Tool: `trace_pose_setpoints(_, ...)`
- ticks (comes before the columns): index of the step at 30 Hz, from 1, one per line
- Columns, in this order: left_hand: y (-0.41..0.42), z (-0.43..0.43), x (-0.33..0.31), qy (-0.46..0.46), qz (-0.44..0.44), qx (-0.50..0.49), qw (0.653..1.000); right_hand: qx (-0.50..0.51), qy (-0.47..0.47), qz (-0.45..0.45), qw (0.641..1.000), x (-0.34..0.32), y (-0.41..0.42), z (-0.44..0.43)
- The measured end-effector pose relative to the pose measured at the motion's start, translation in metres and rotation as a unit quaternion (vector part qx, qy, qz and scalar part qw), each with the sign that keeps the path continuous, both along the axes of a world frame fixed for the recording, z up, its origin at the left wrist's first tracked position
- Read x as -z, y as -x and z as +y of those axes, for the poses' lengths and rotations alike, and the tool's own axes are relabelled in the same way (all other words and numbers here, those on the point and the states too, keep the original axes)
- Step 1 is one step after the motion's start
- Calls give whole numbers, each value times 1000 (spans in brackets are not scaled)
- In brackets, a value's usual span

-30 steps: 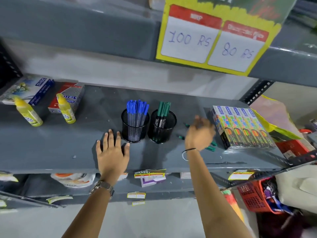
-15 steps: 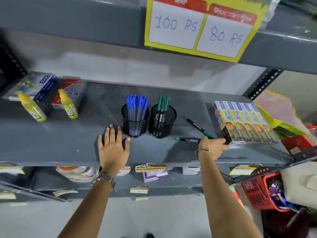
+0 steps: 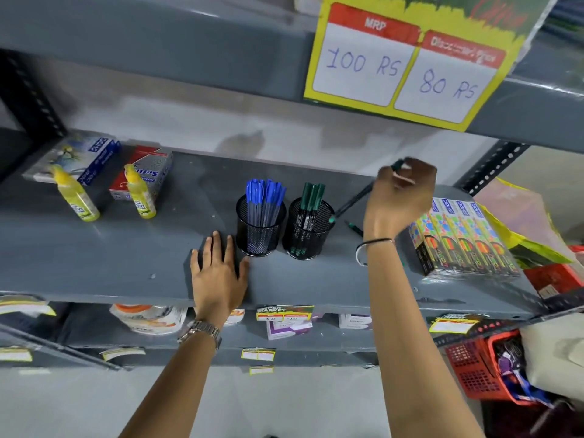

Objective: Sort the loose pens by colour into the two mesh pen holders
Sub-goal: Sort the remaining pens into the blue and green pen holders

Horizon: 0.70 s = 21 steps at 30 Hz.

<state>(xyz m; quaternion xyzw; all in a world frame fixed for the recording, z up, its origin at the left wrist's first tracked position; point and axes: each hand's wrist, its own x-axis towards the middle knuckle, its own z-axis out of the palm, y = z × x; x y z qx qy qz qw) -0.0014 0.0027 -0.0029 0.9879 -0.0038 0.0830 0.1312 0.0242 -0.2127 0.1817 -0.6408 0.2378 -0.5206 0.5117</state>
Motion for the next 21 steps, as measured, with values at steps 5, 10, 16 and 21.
trace_pose_setpoints(5, -1, -1, -1, 10, 11, 2, 1000, -79, 98, 18, 992, -9, -19, 24)
trace_pose_setpoints(10, 0, 0, -1, 26, -4, -1, 1000, -150, 204, 150, 956, 36, -31, 23)
trace_pose_setpoints(16, 0, -1, -1, 14, -8, -2, 1000, -180, 153, 257, 937, 76, -33, 18)
trace_pose_setpoints(21, -2, -1, 0, 14, -14, -5, 1000, -148, 171, 272, 935, 82, -31, 17)
